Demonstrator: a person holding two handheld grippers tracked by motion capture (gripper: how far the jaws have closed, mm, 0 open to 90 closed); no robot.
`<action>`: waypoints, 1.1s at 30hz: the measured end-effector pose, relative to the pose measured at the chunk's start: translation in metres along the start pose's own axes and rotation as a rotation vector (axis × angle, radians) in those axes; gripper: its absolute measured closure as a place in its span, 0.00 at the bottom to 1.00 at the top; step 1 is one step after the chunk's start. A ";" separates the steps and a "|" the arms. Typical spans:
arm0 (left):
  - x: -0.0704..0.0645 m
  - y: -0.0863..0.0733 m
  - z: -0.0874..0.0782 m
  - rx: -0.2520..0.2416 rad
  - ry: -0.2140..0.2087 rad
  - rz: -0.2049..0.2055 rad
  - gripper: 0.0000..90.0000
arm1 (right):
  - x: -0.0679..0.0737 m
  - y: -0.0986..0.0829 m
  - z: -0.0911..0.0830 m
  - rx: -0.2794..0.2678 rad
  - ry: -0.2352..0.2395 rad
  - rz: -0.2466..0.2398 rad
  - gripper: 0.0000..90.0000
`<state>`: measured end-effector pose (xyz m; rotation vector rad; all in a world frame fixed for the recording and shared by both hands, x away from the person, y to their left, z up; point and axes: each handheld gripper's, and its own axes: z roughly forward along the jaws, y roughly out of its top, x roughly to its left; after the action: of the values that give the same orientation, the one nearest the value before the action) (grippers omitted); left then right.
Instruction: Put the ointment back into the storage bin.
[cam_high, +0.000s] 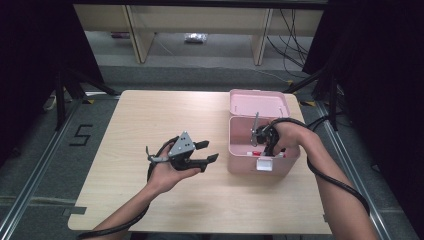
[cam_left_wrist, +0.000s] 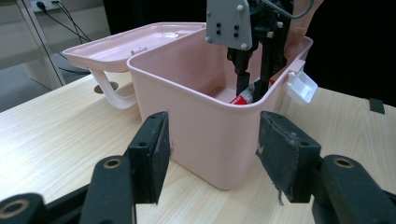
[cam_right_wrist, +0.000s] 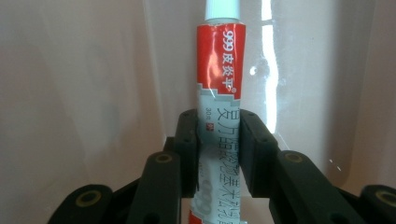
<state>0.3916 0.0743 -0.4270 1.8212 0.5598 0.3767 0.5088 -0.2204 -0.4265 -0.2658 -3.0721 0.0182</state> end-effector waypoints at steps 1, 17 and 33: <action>0.000 0.000 0.001 -0.004 -0.004 0.000 0.48 | 0.000 0.000 0.000 -0.001 0.000 0.001 0.80; 0.000 -0.001 0.001 0.008 -0.005 0.008 0.48 | 0.001 -0.001 0.003 0.034 0.011 0.056 0.80; -0.002 0.001 0.003 0.004 -0.012 0.005 0.48 | -0.001 -0.007 -0.009 -0.002 -0.028 0.102 0.78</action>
<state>0.3914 0.0706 -0.4273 1.8281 0.5481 0.3675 0.5093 -0.2271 -0.4172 -0.4251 -3.0831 0.0236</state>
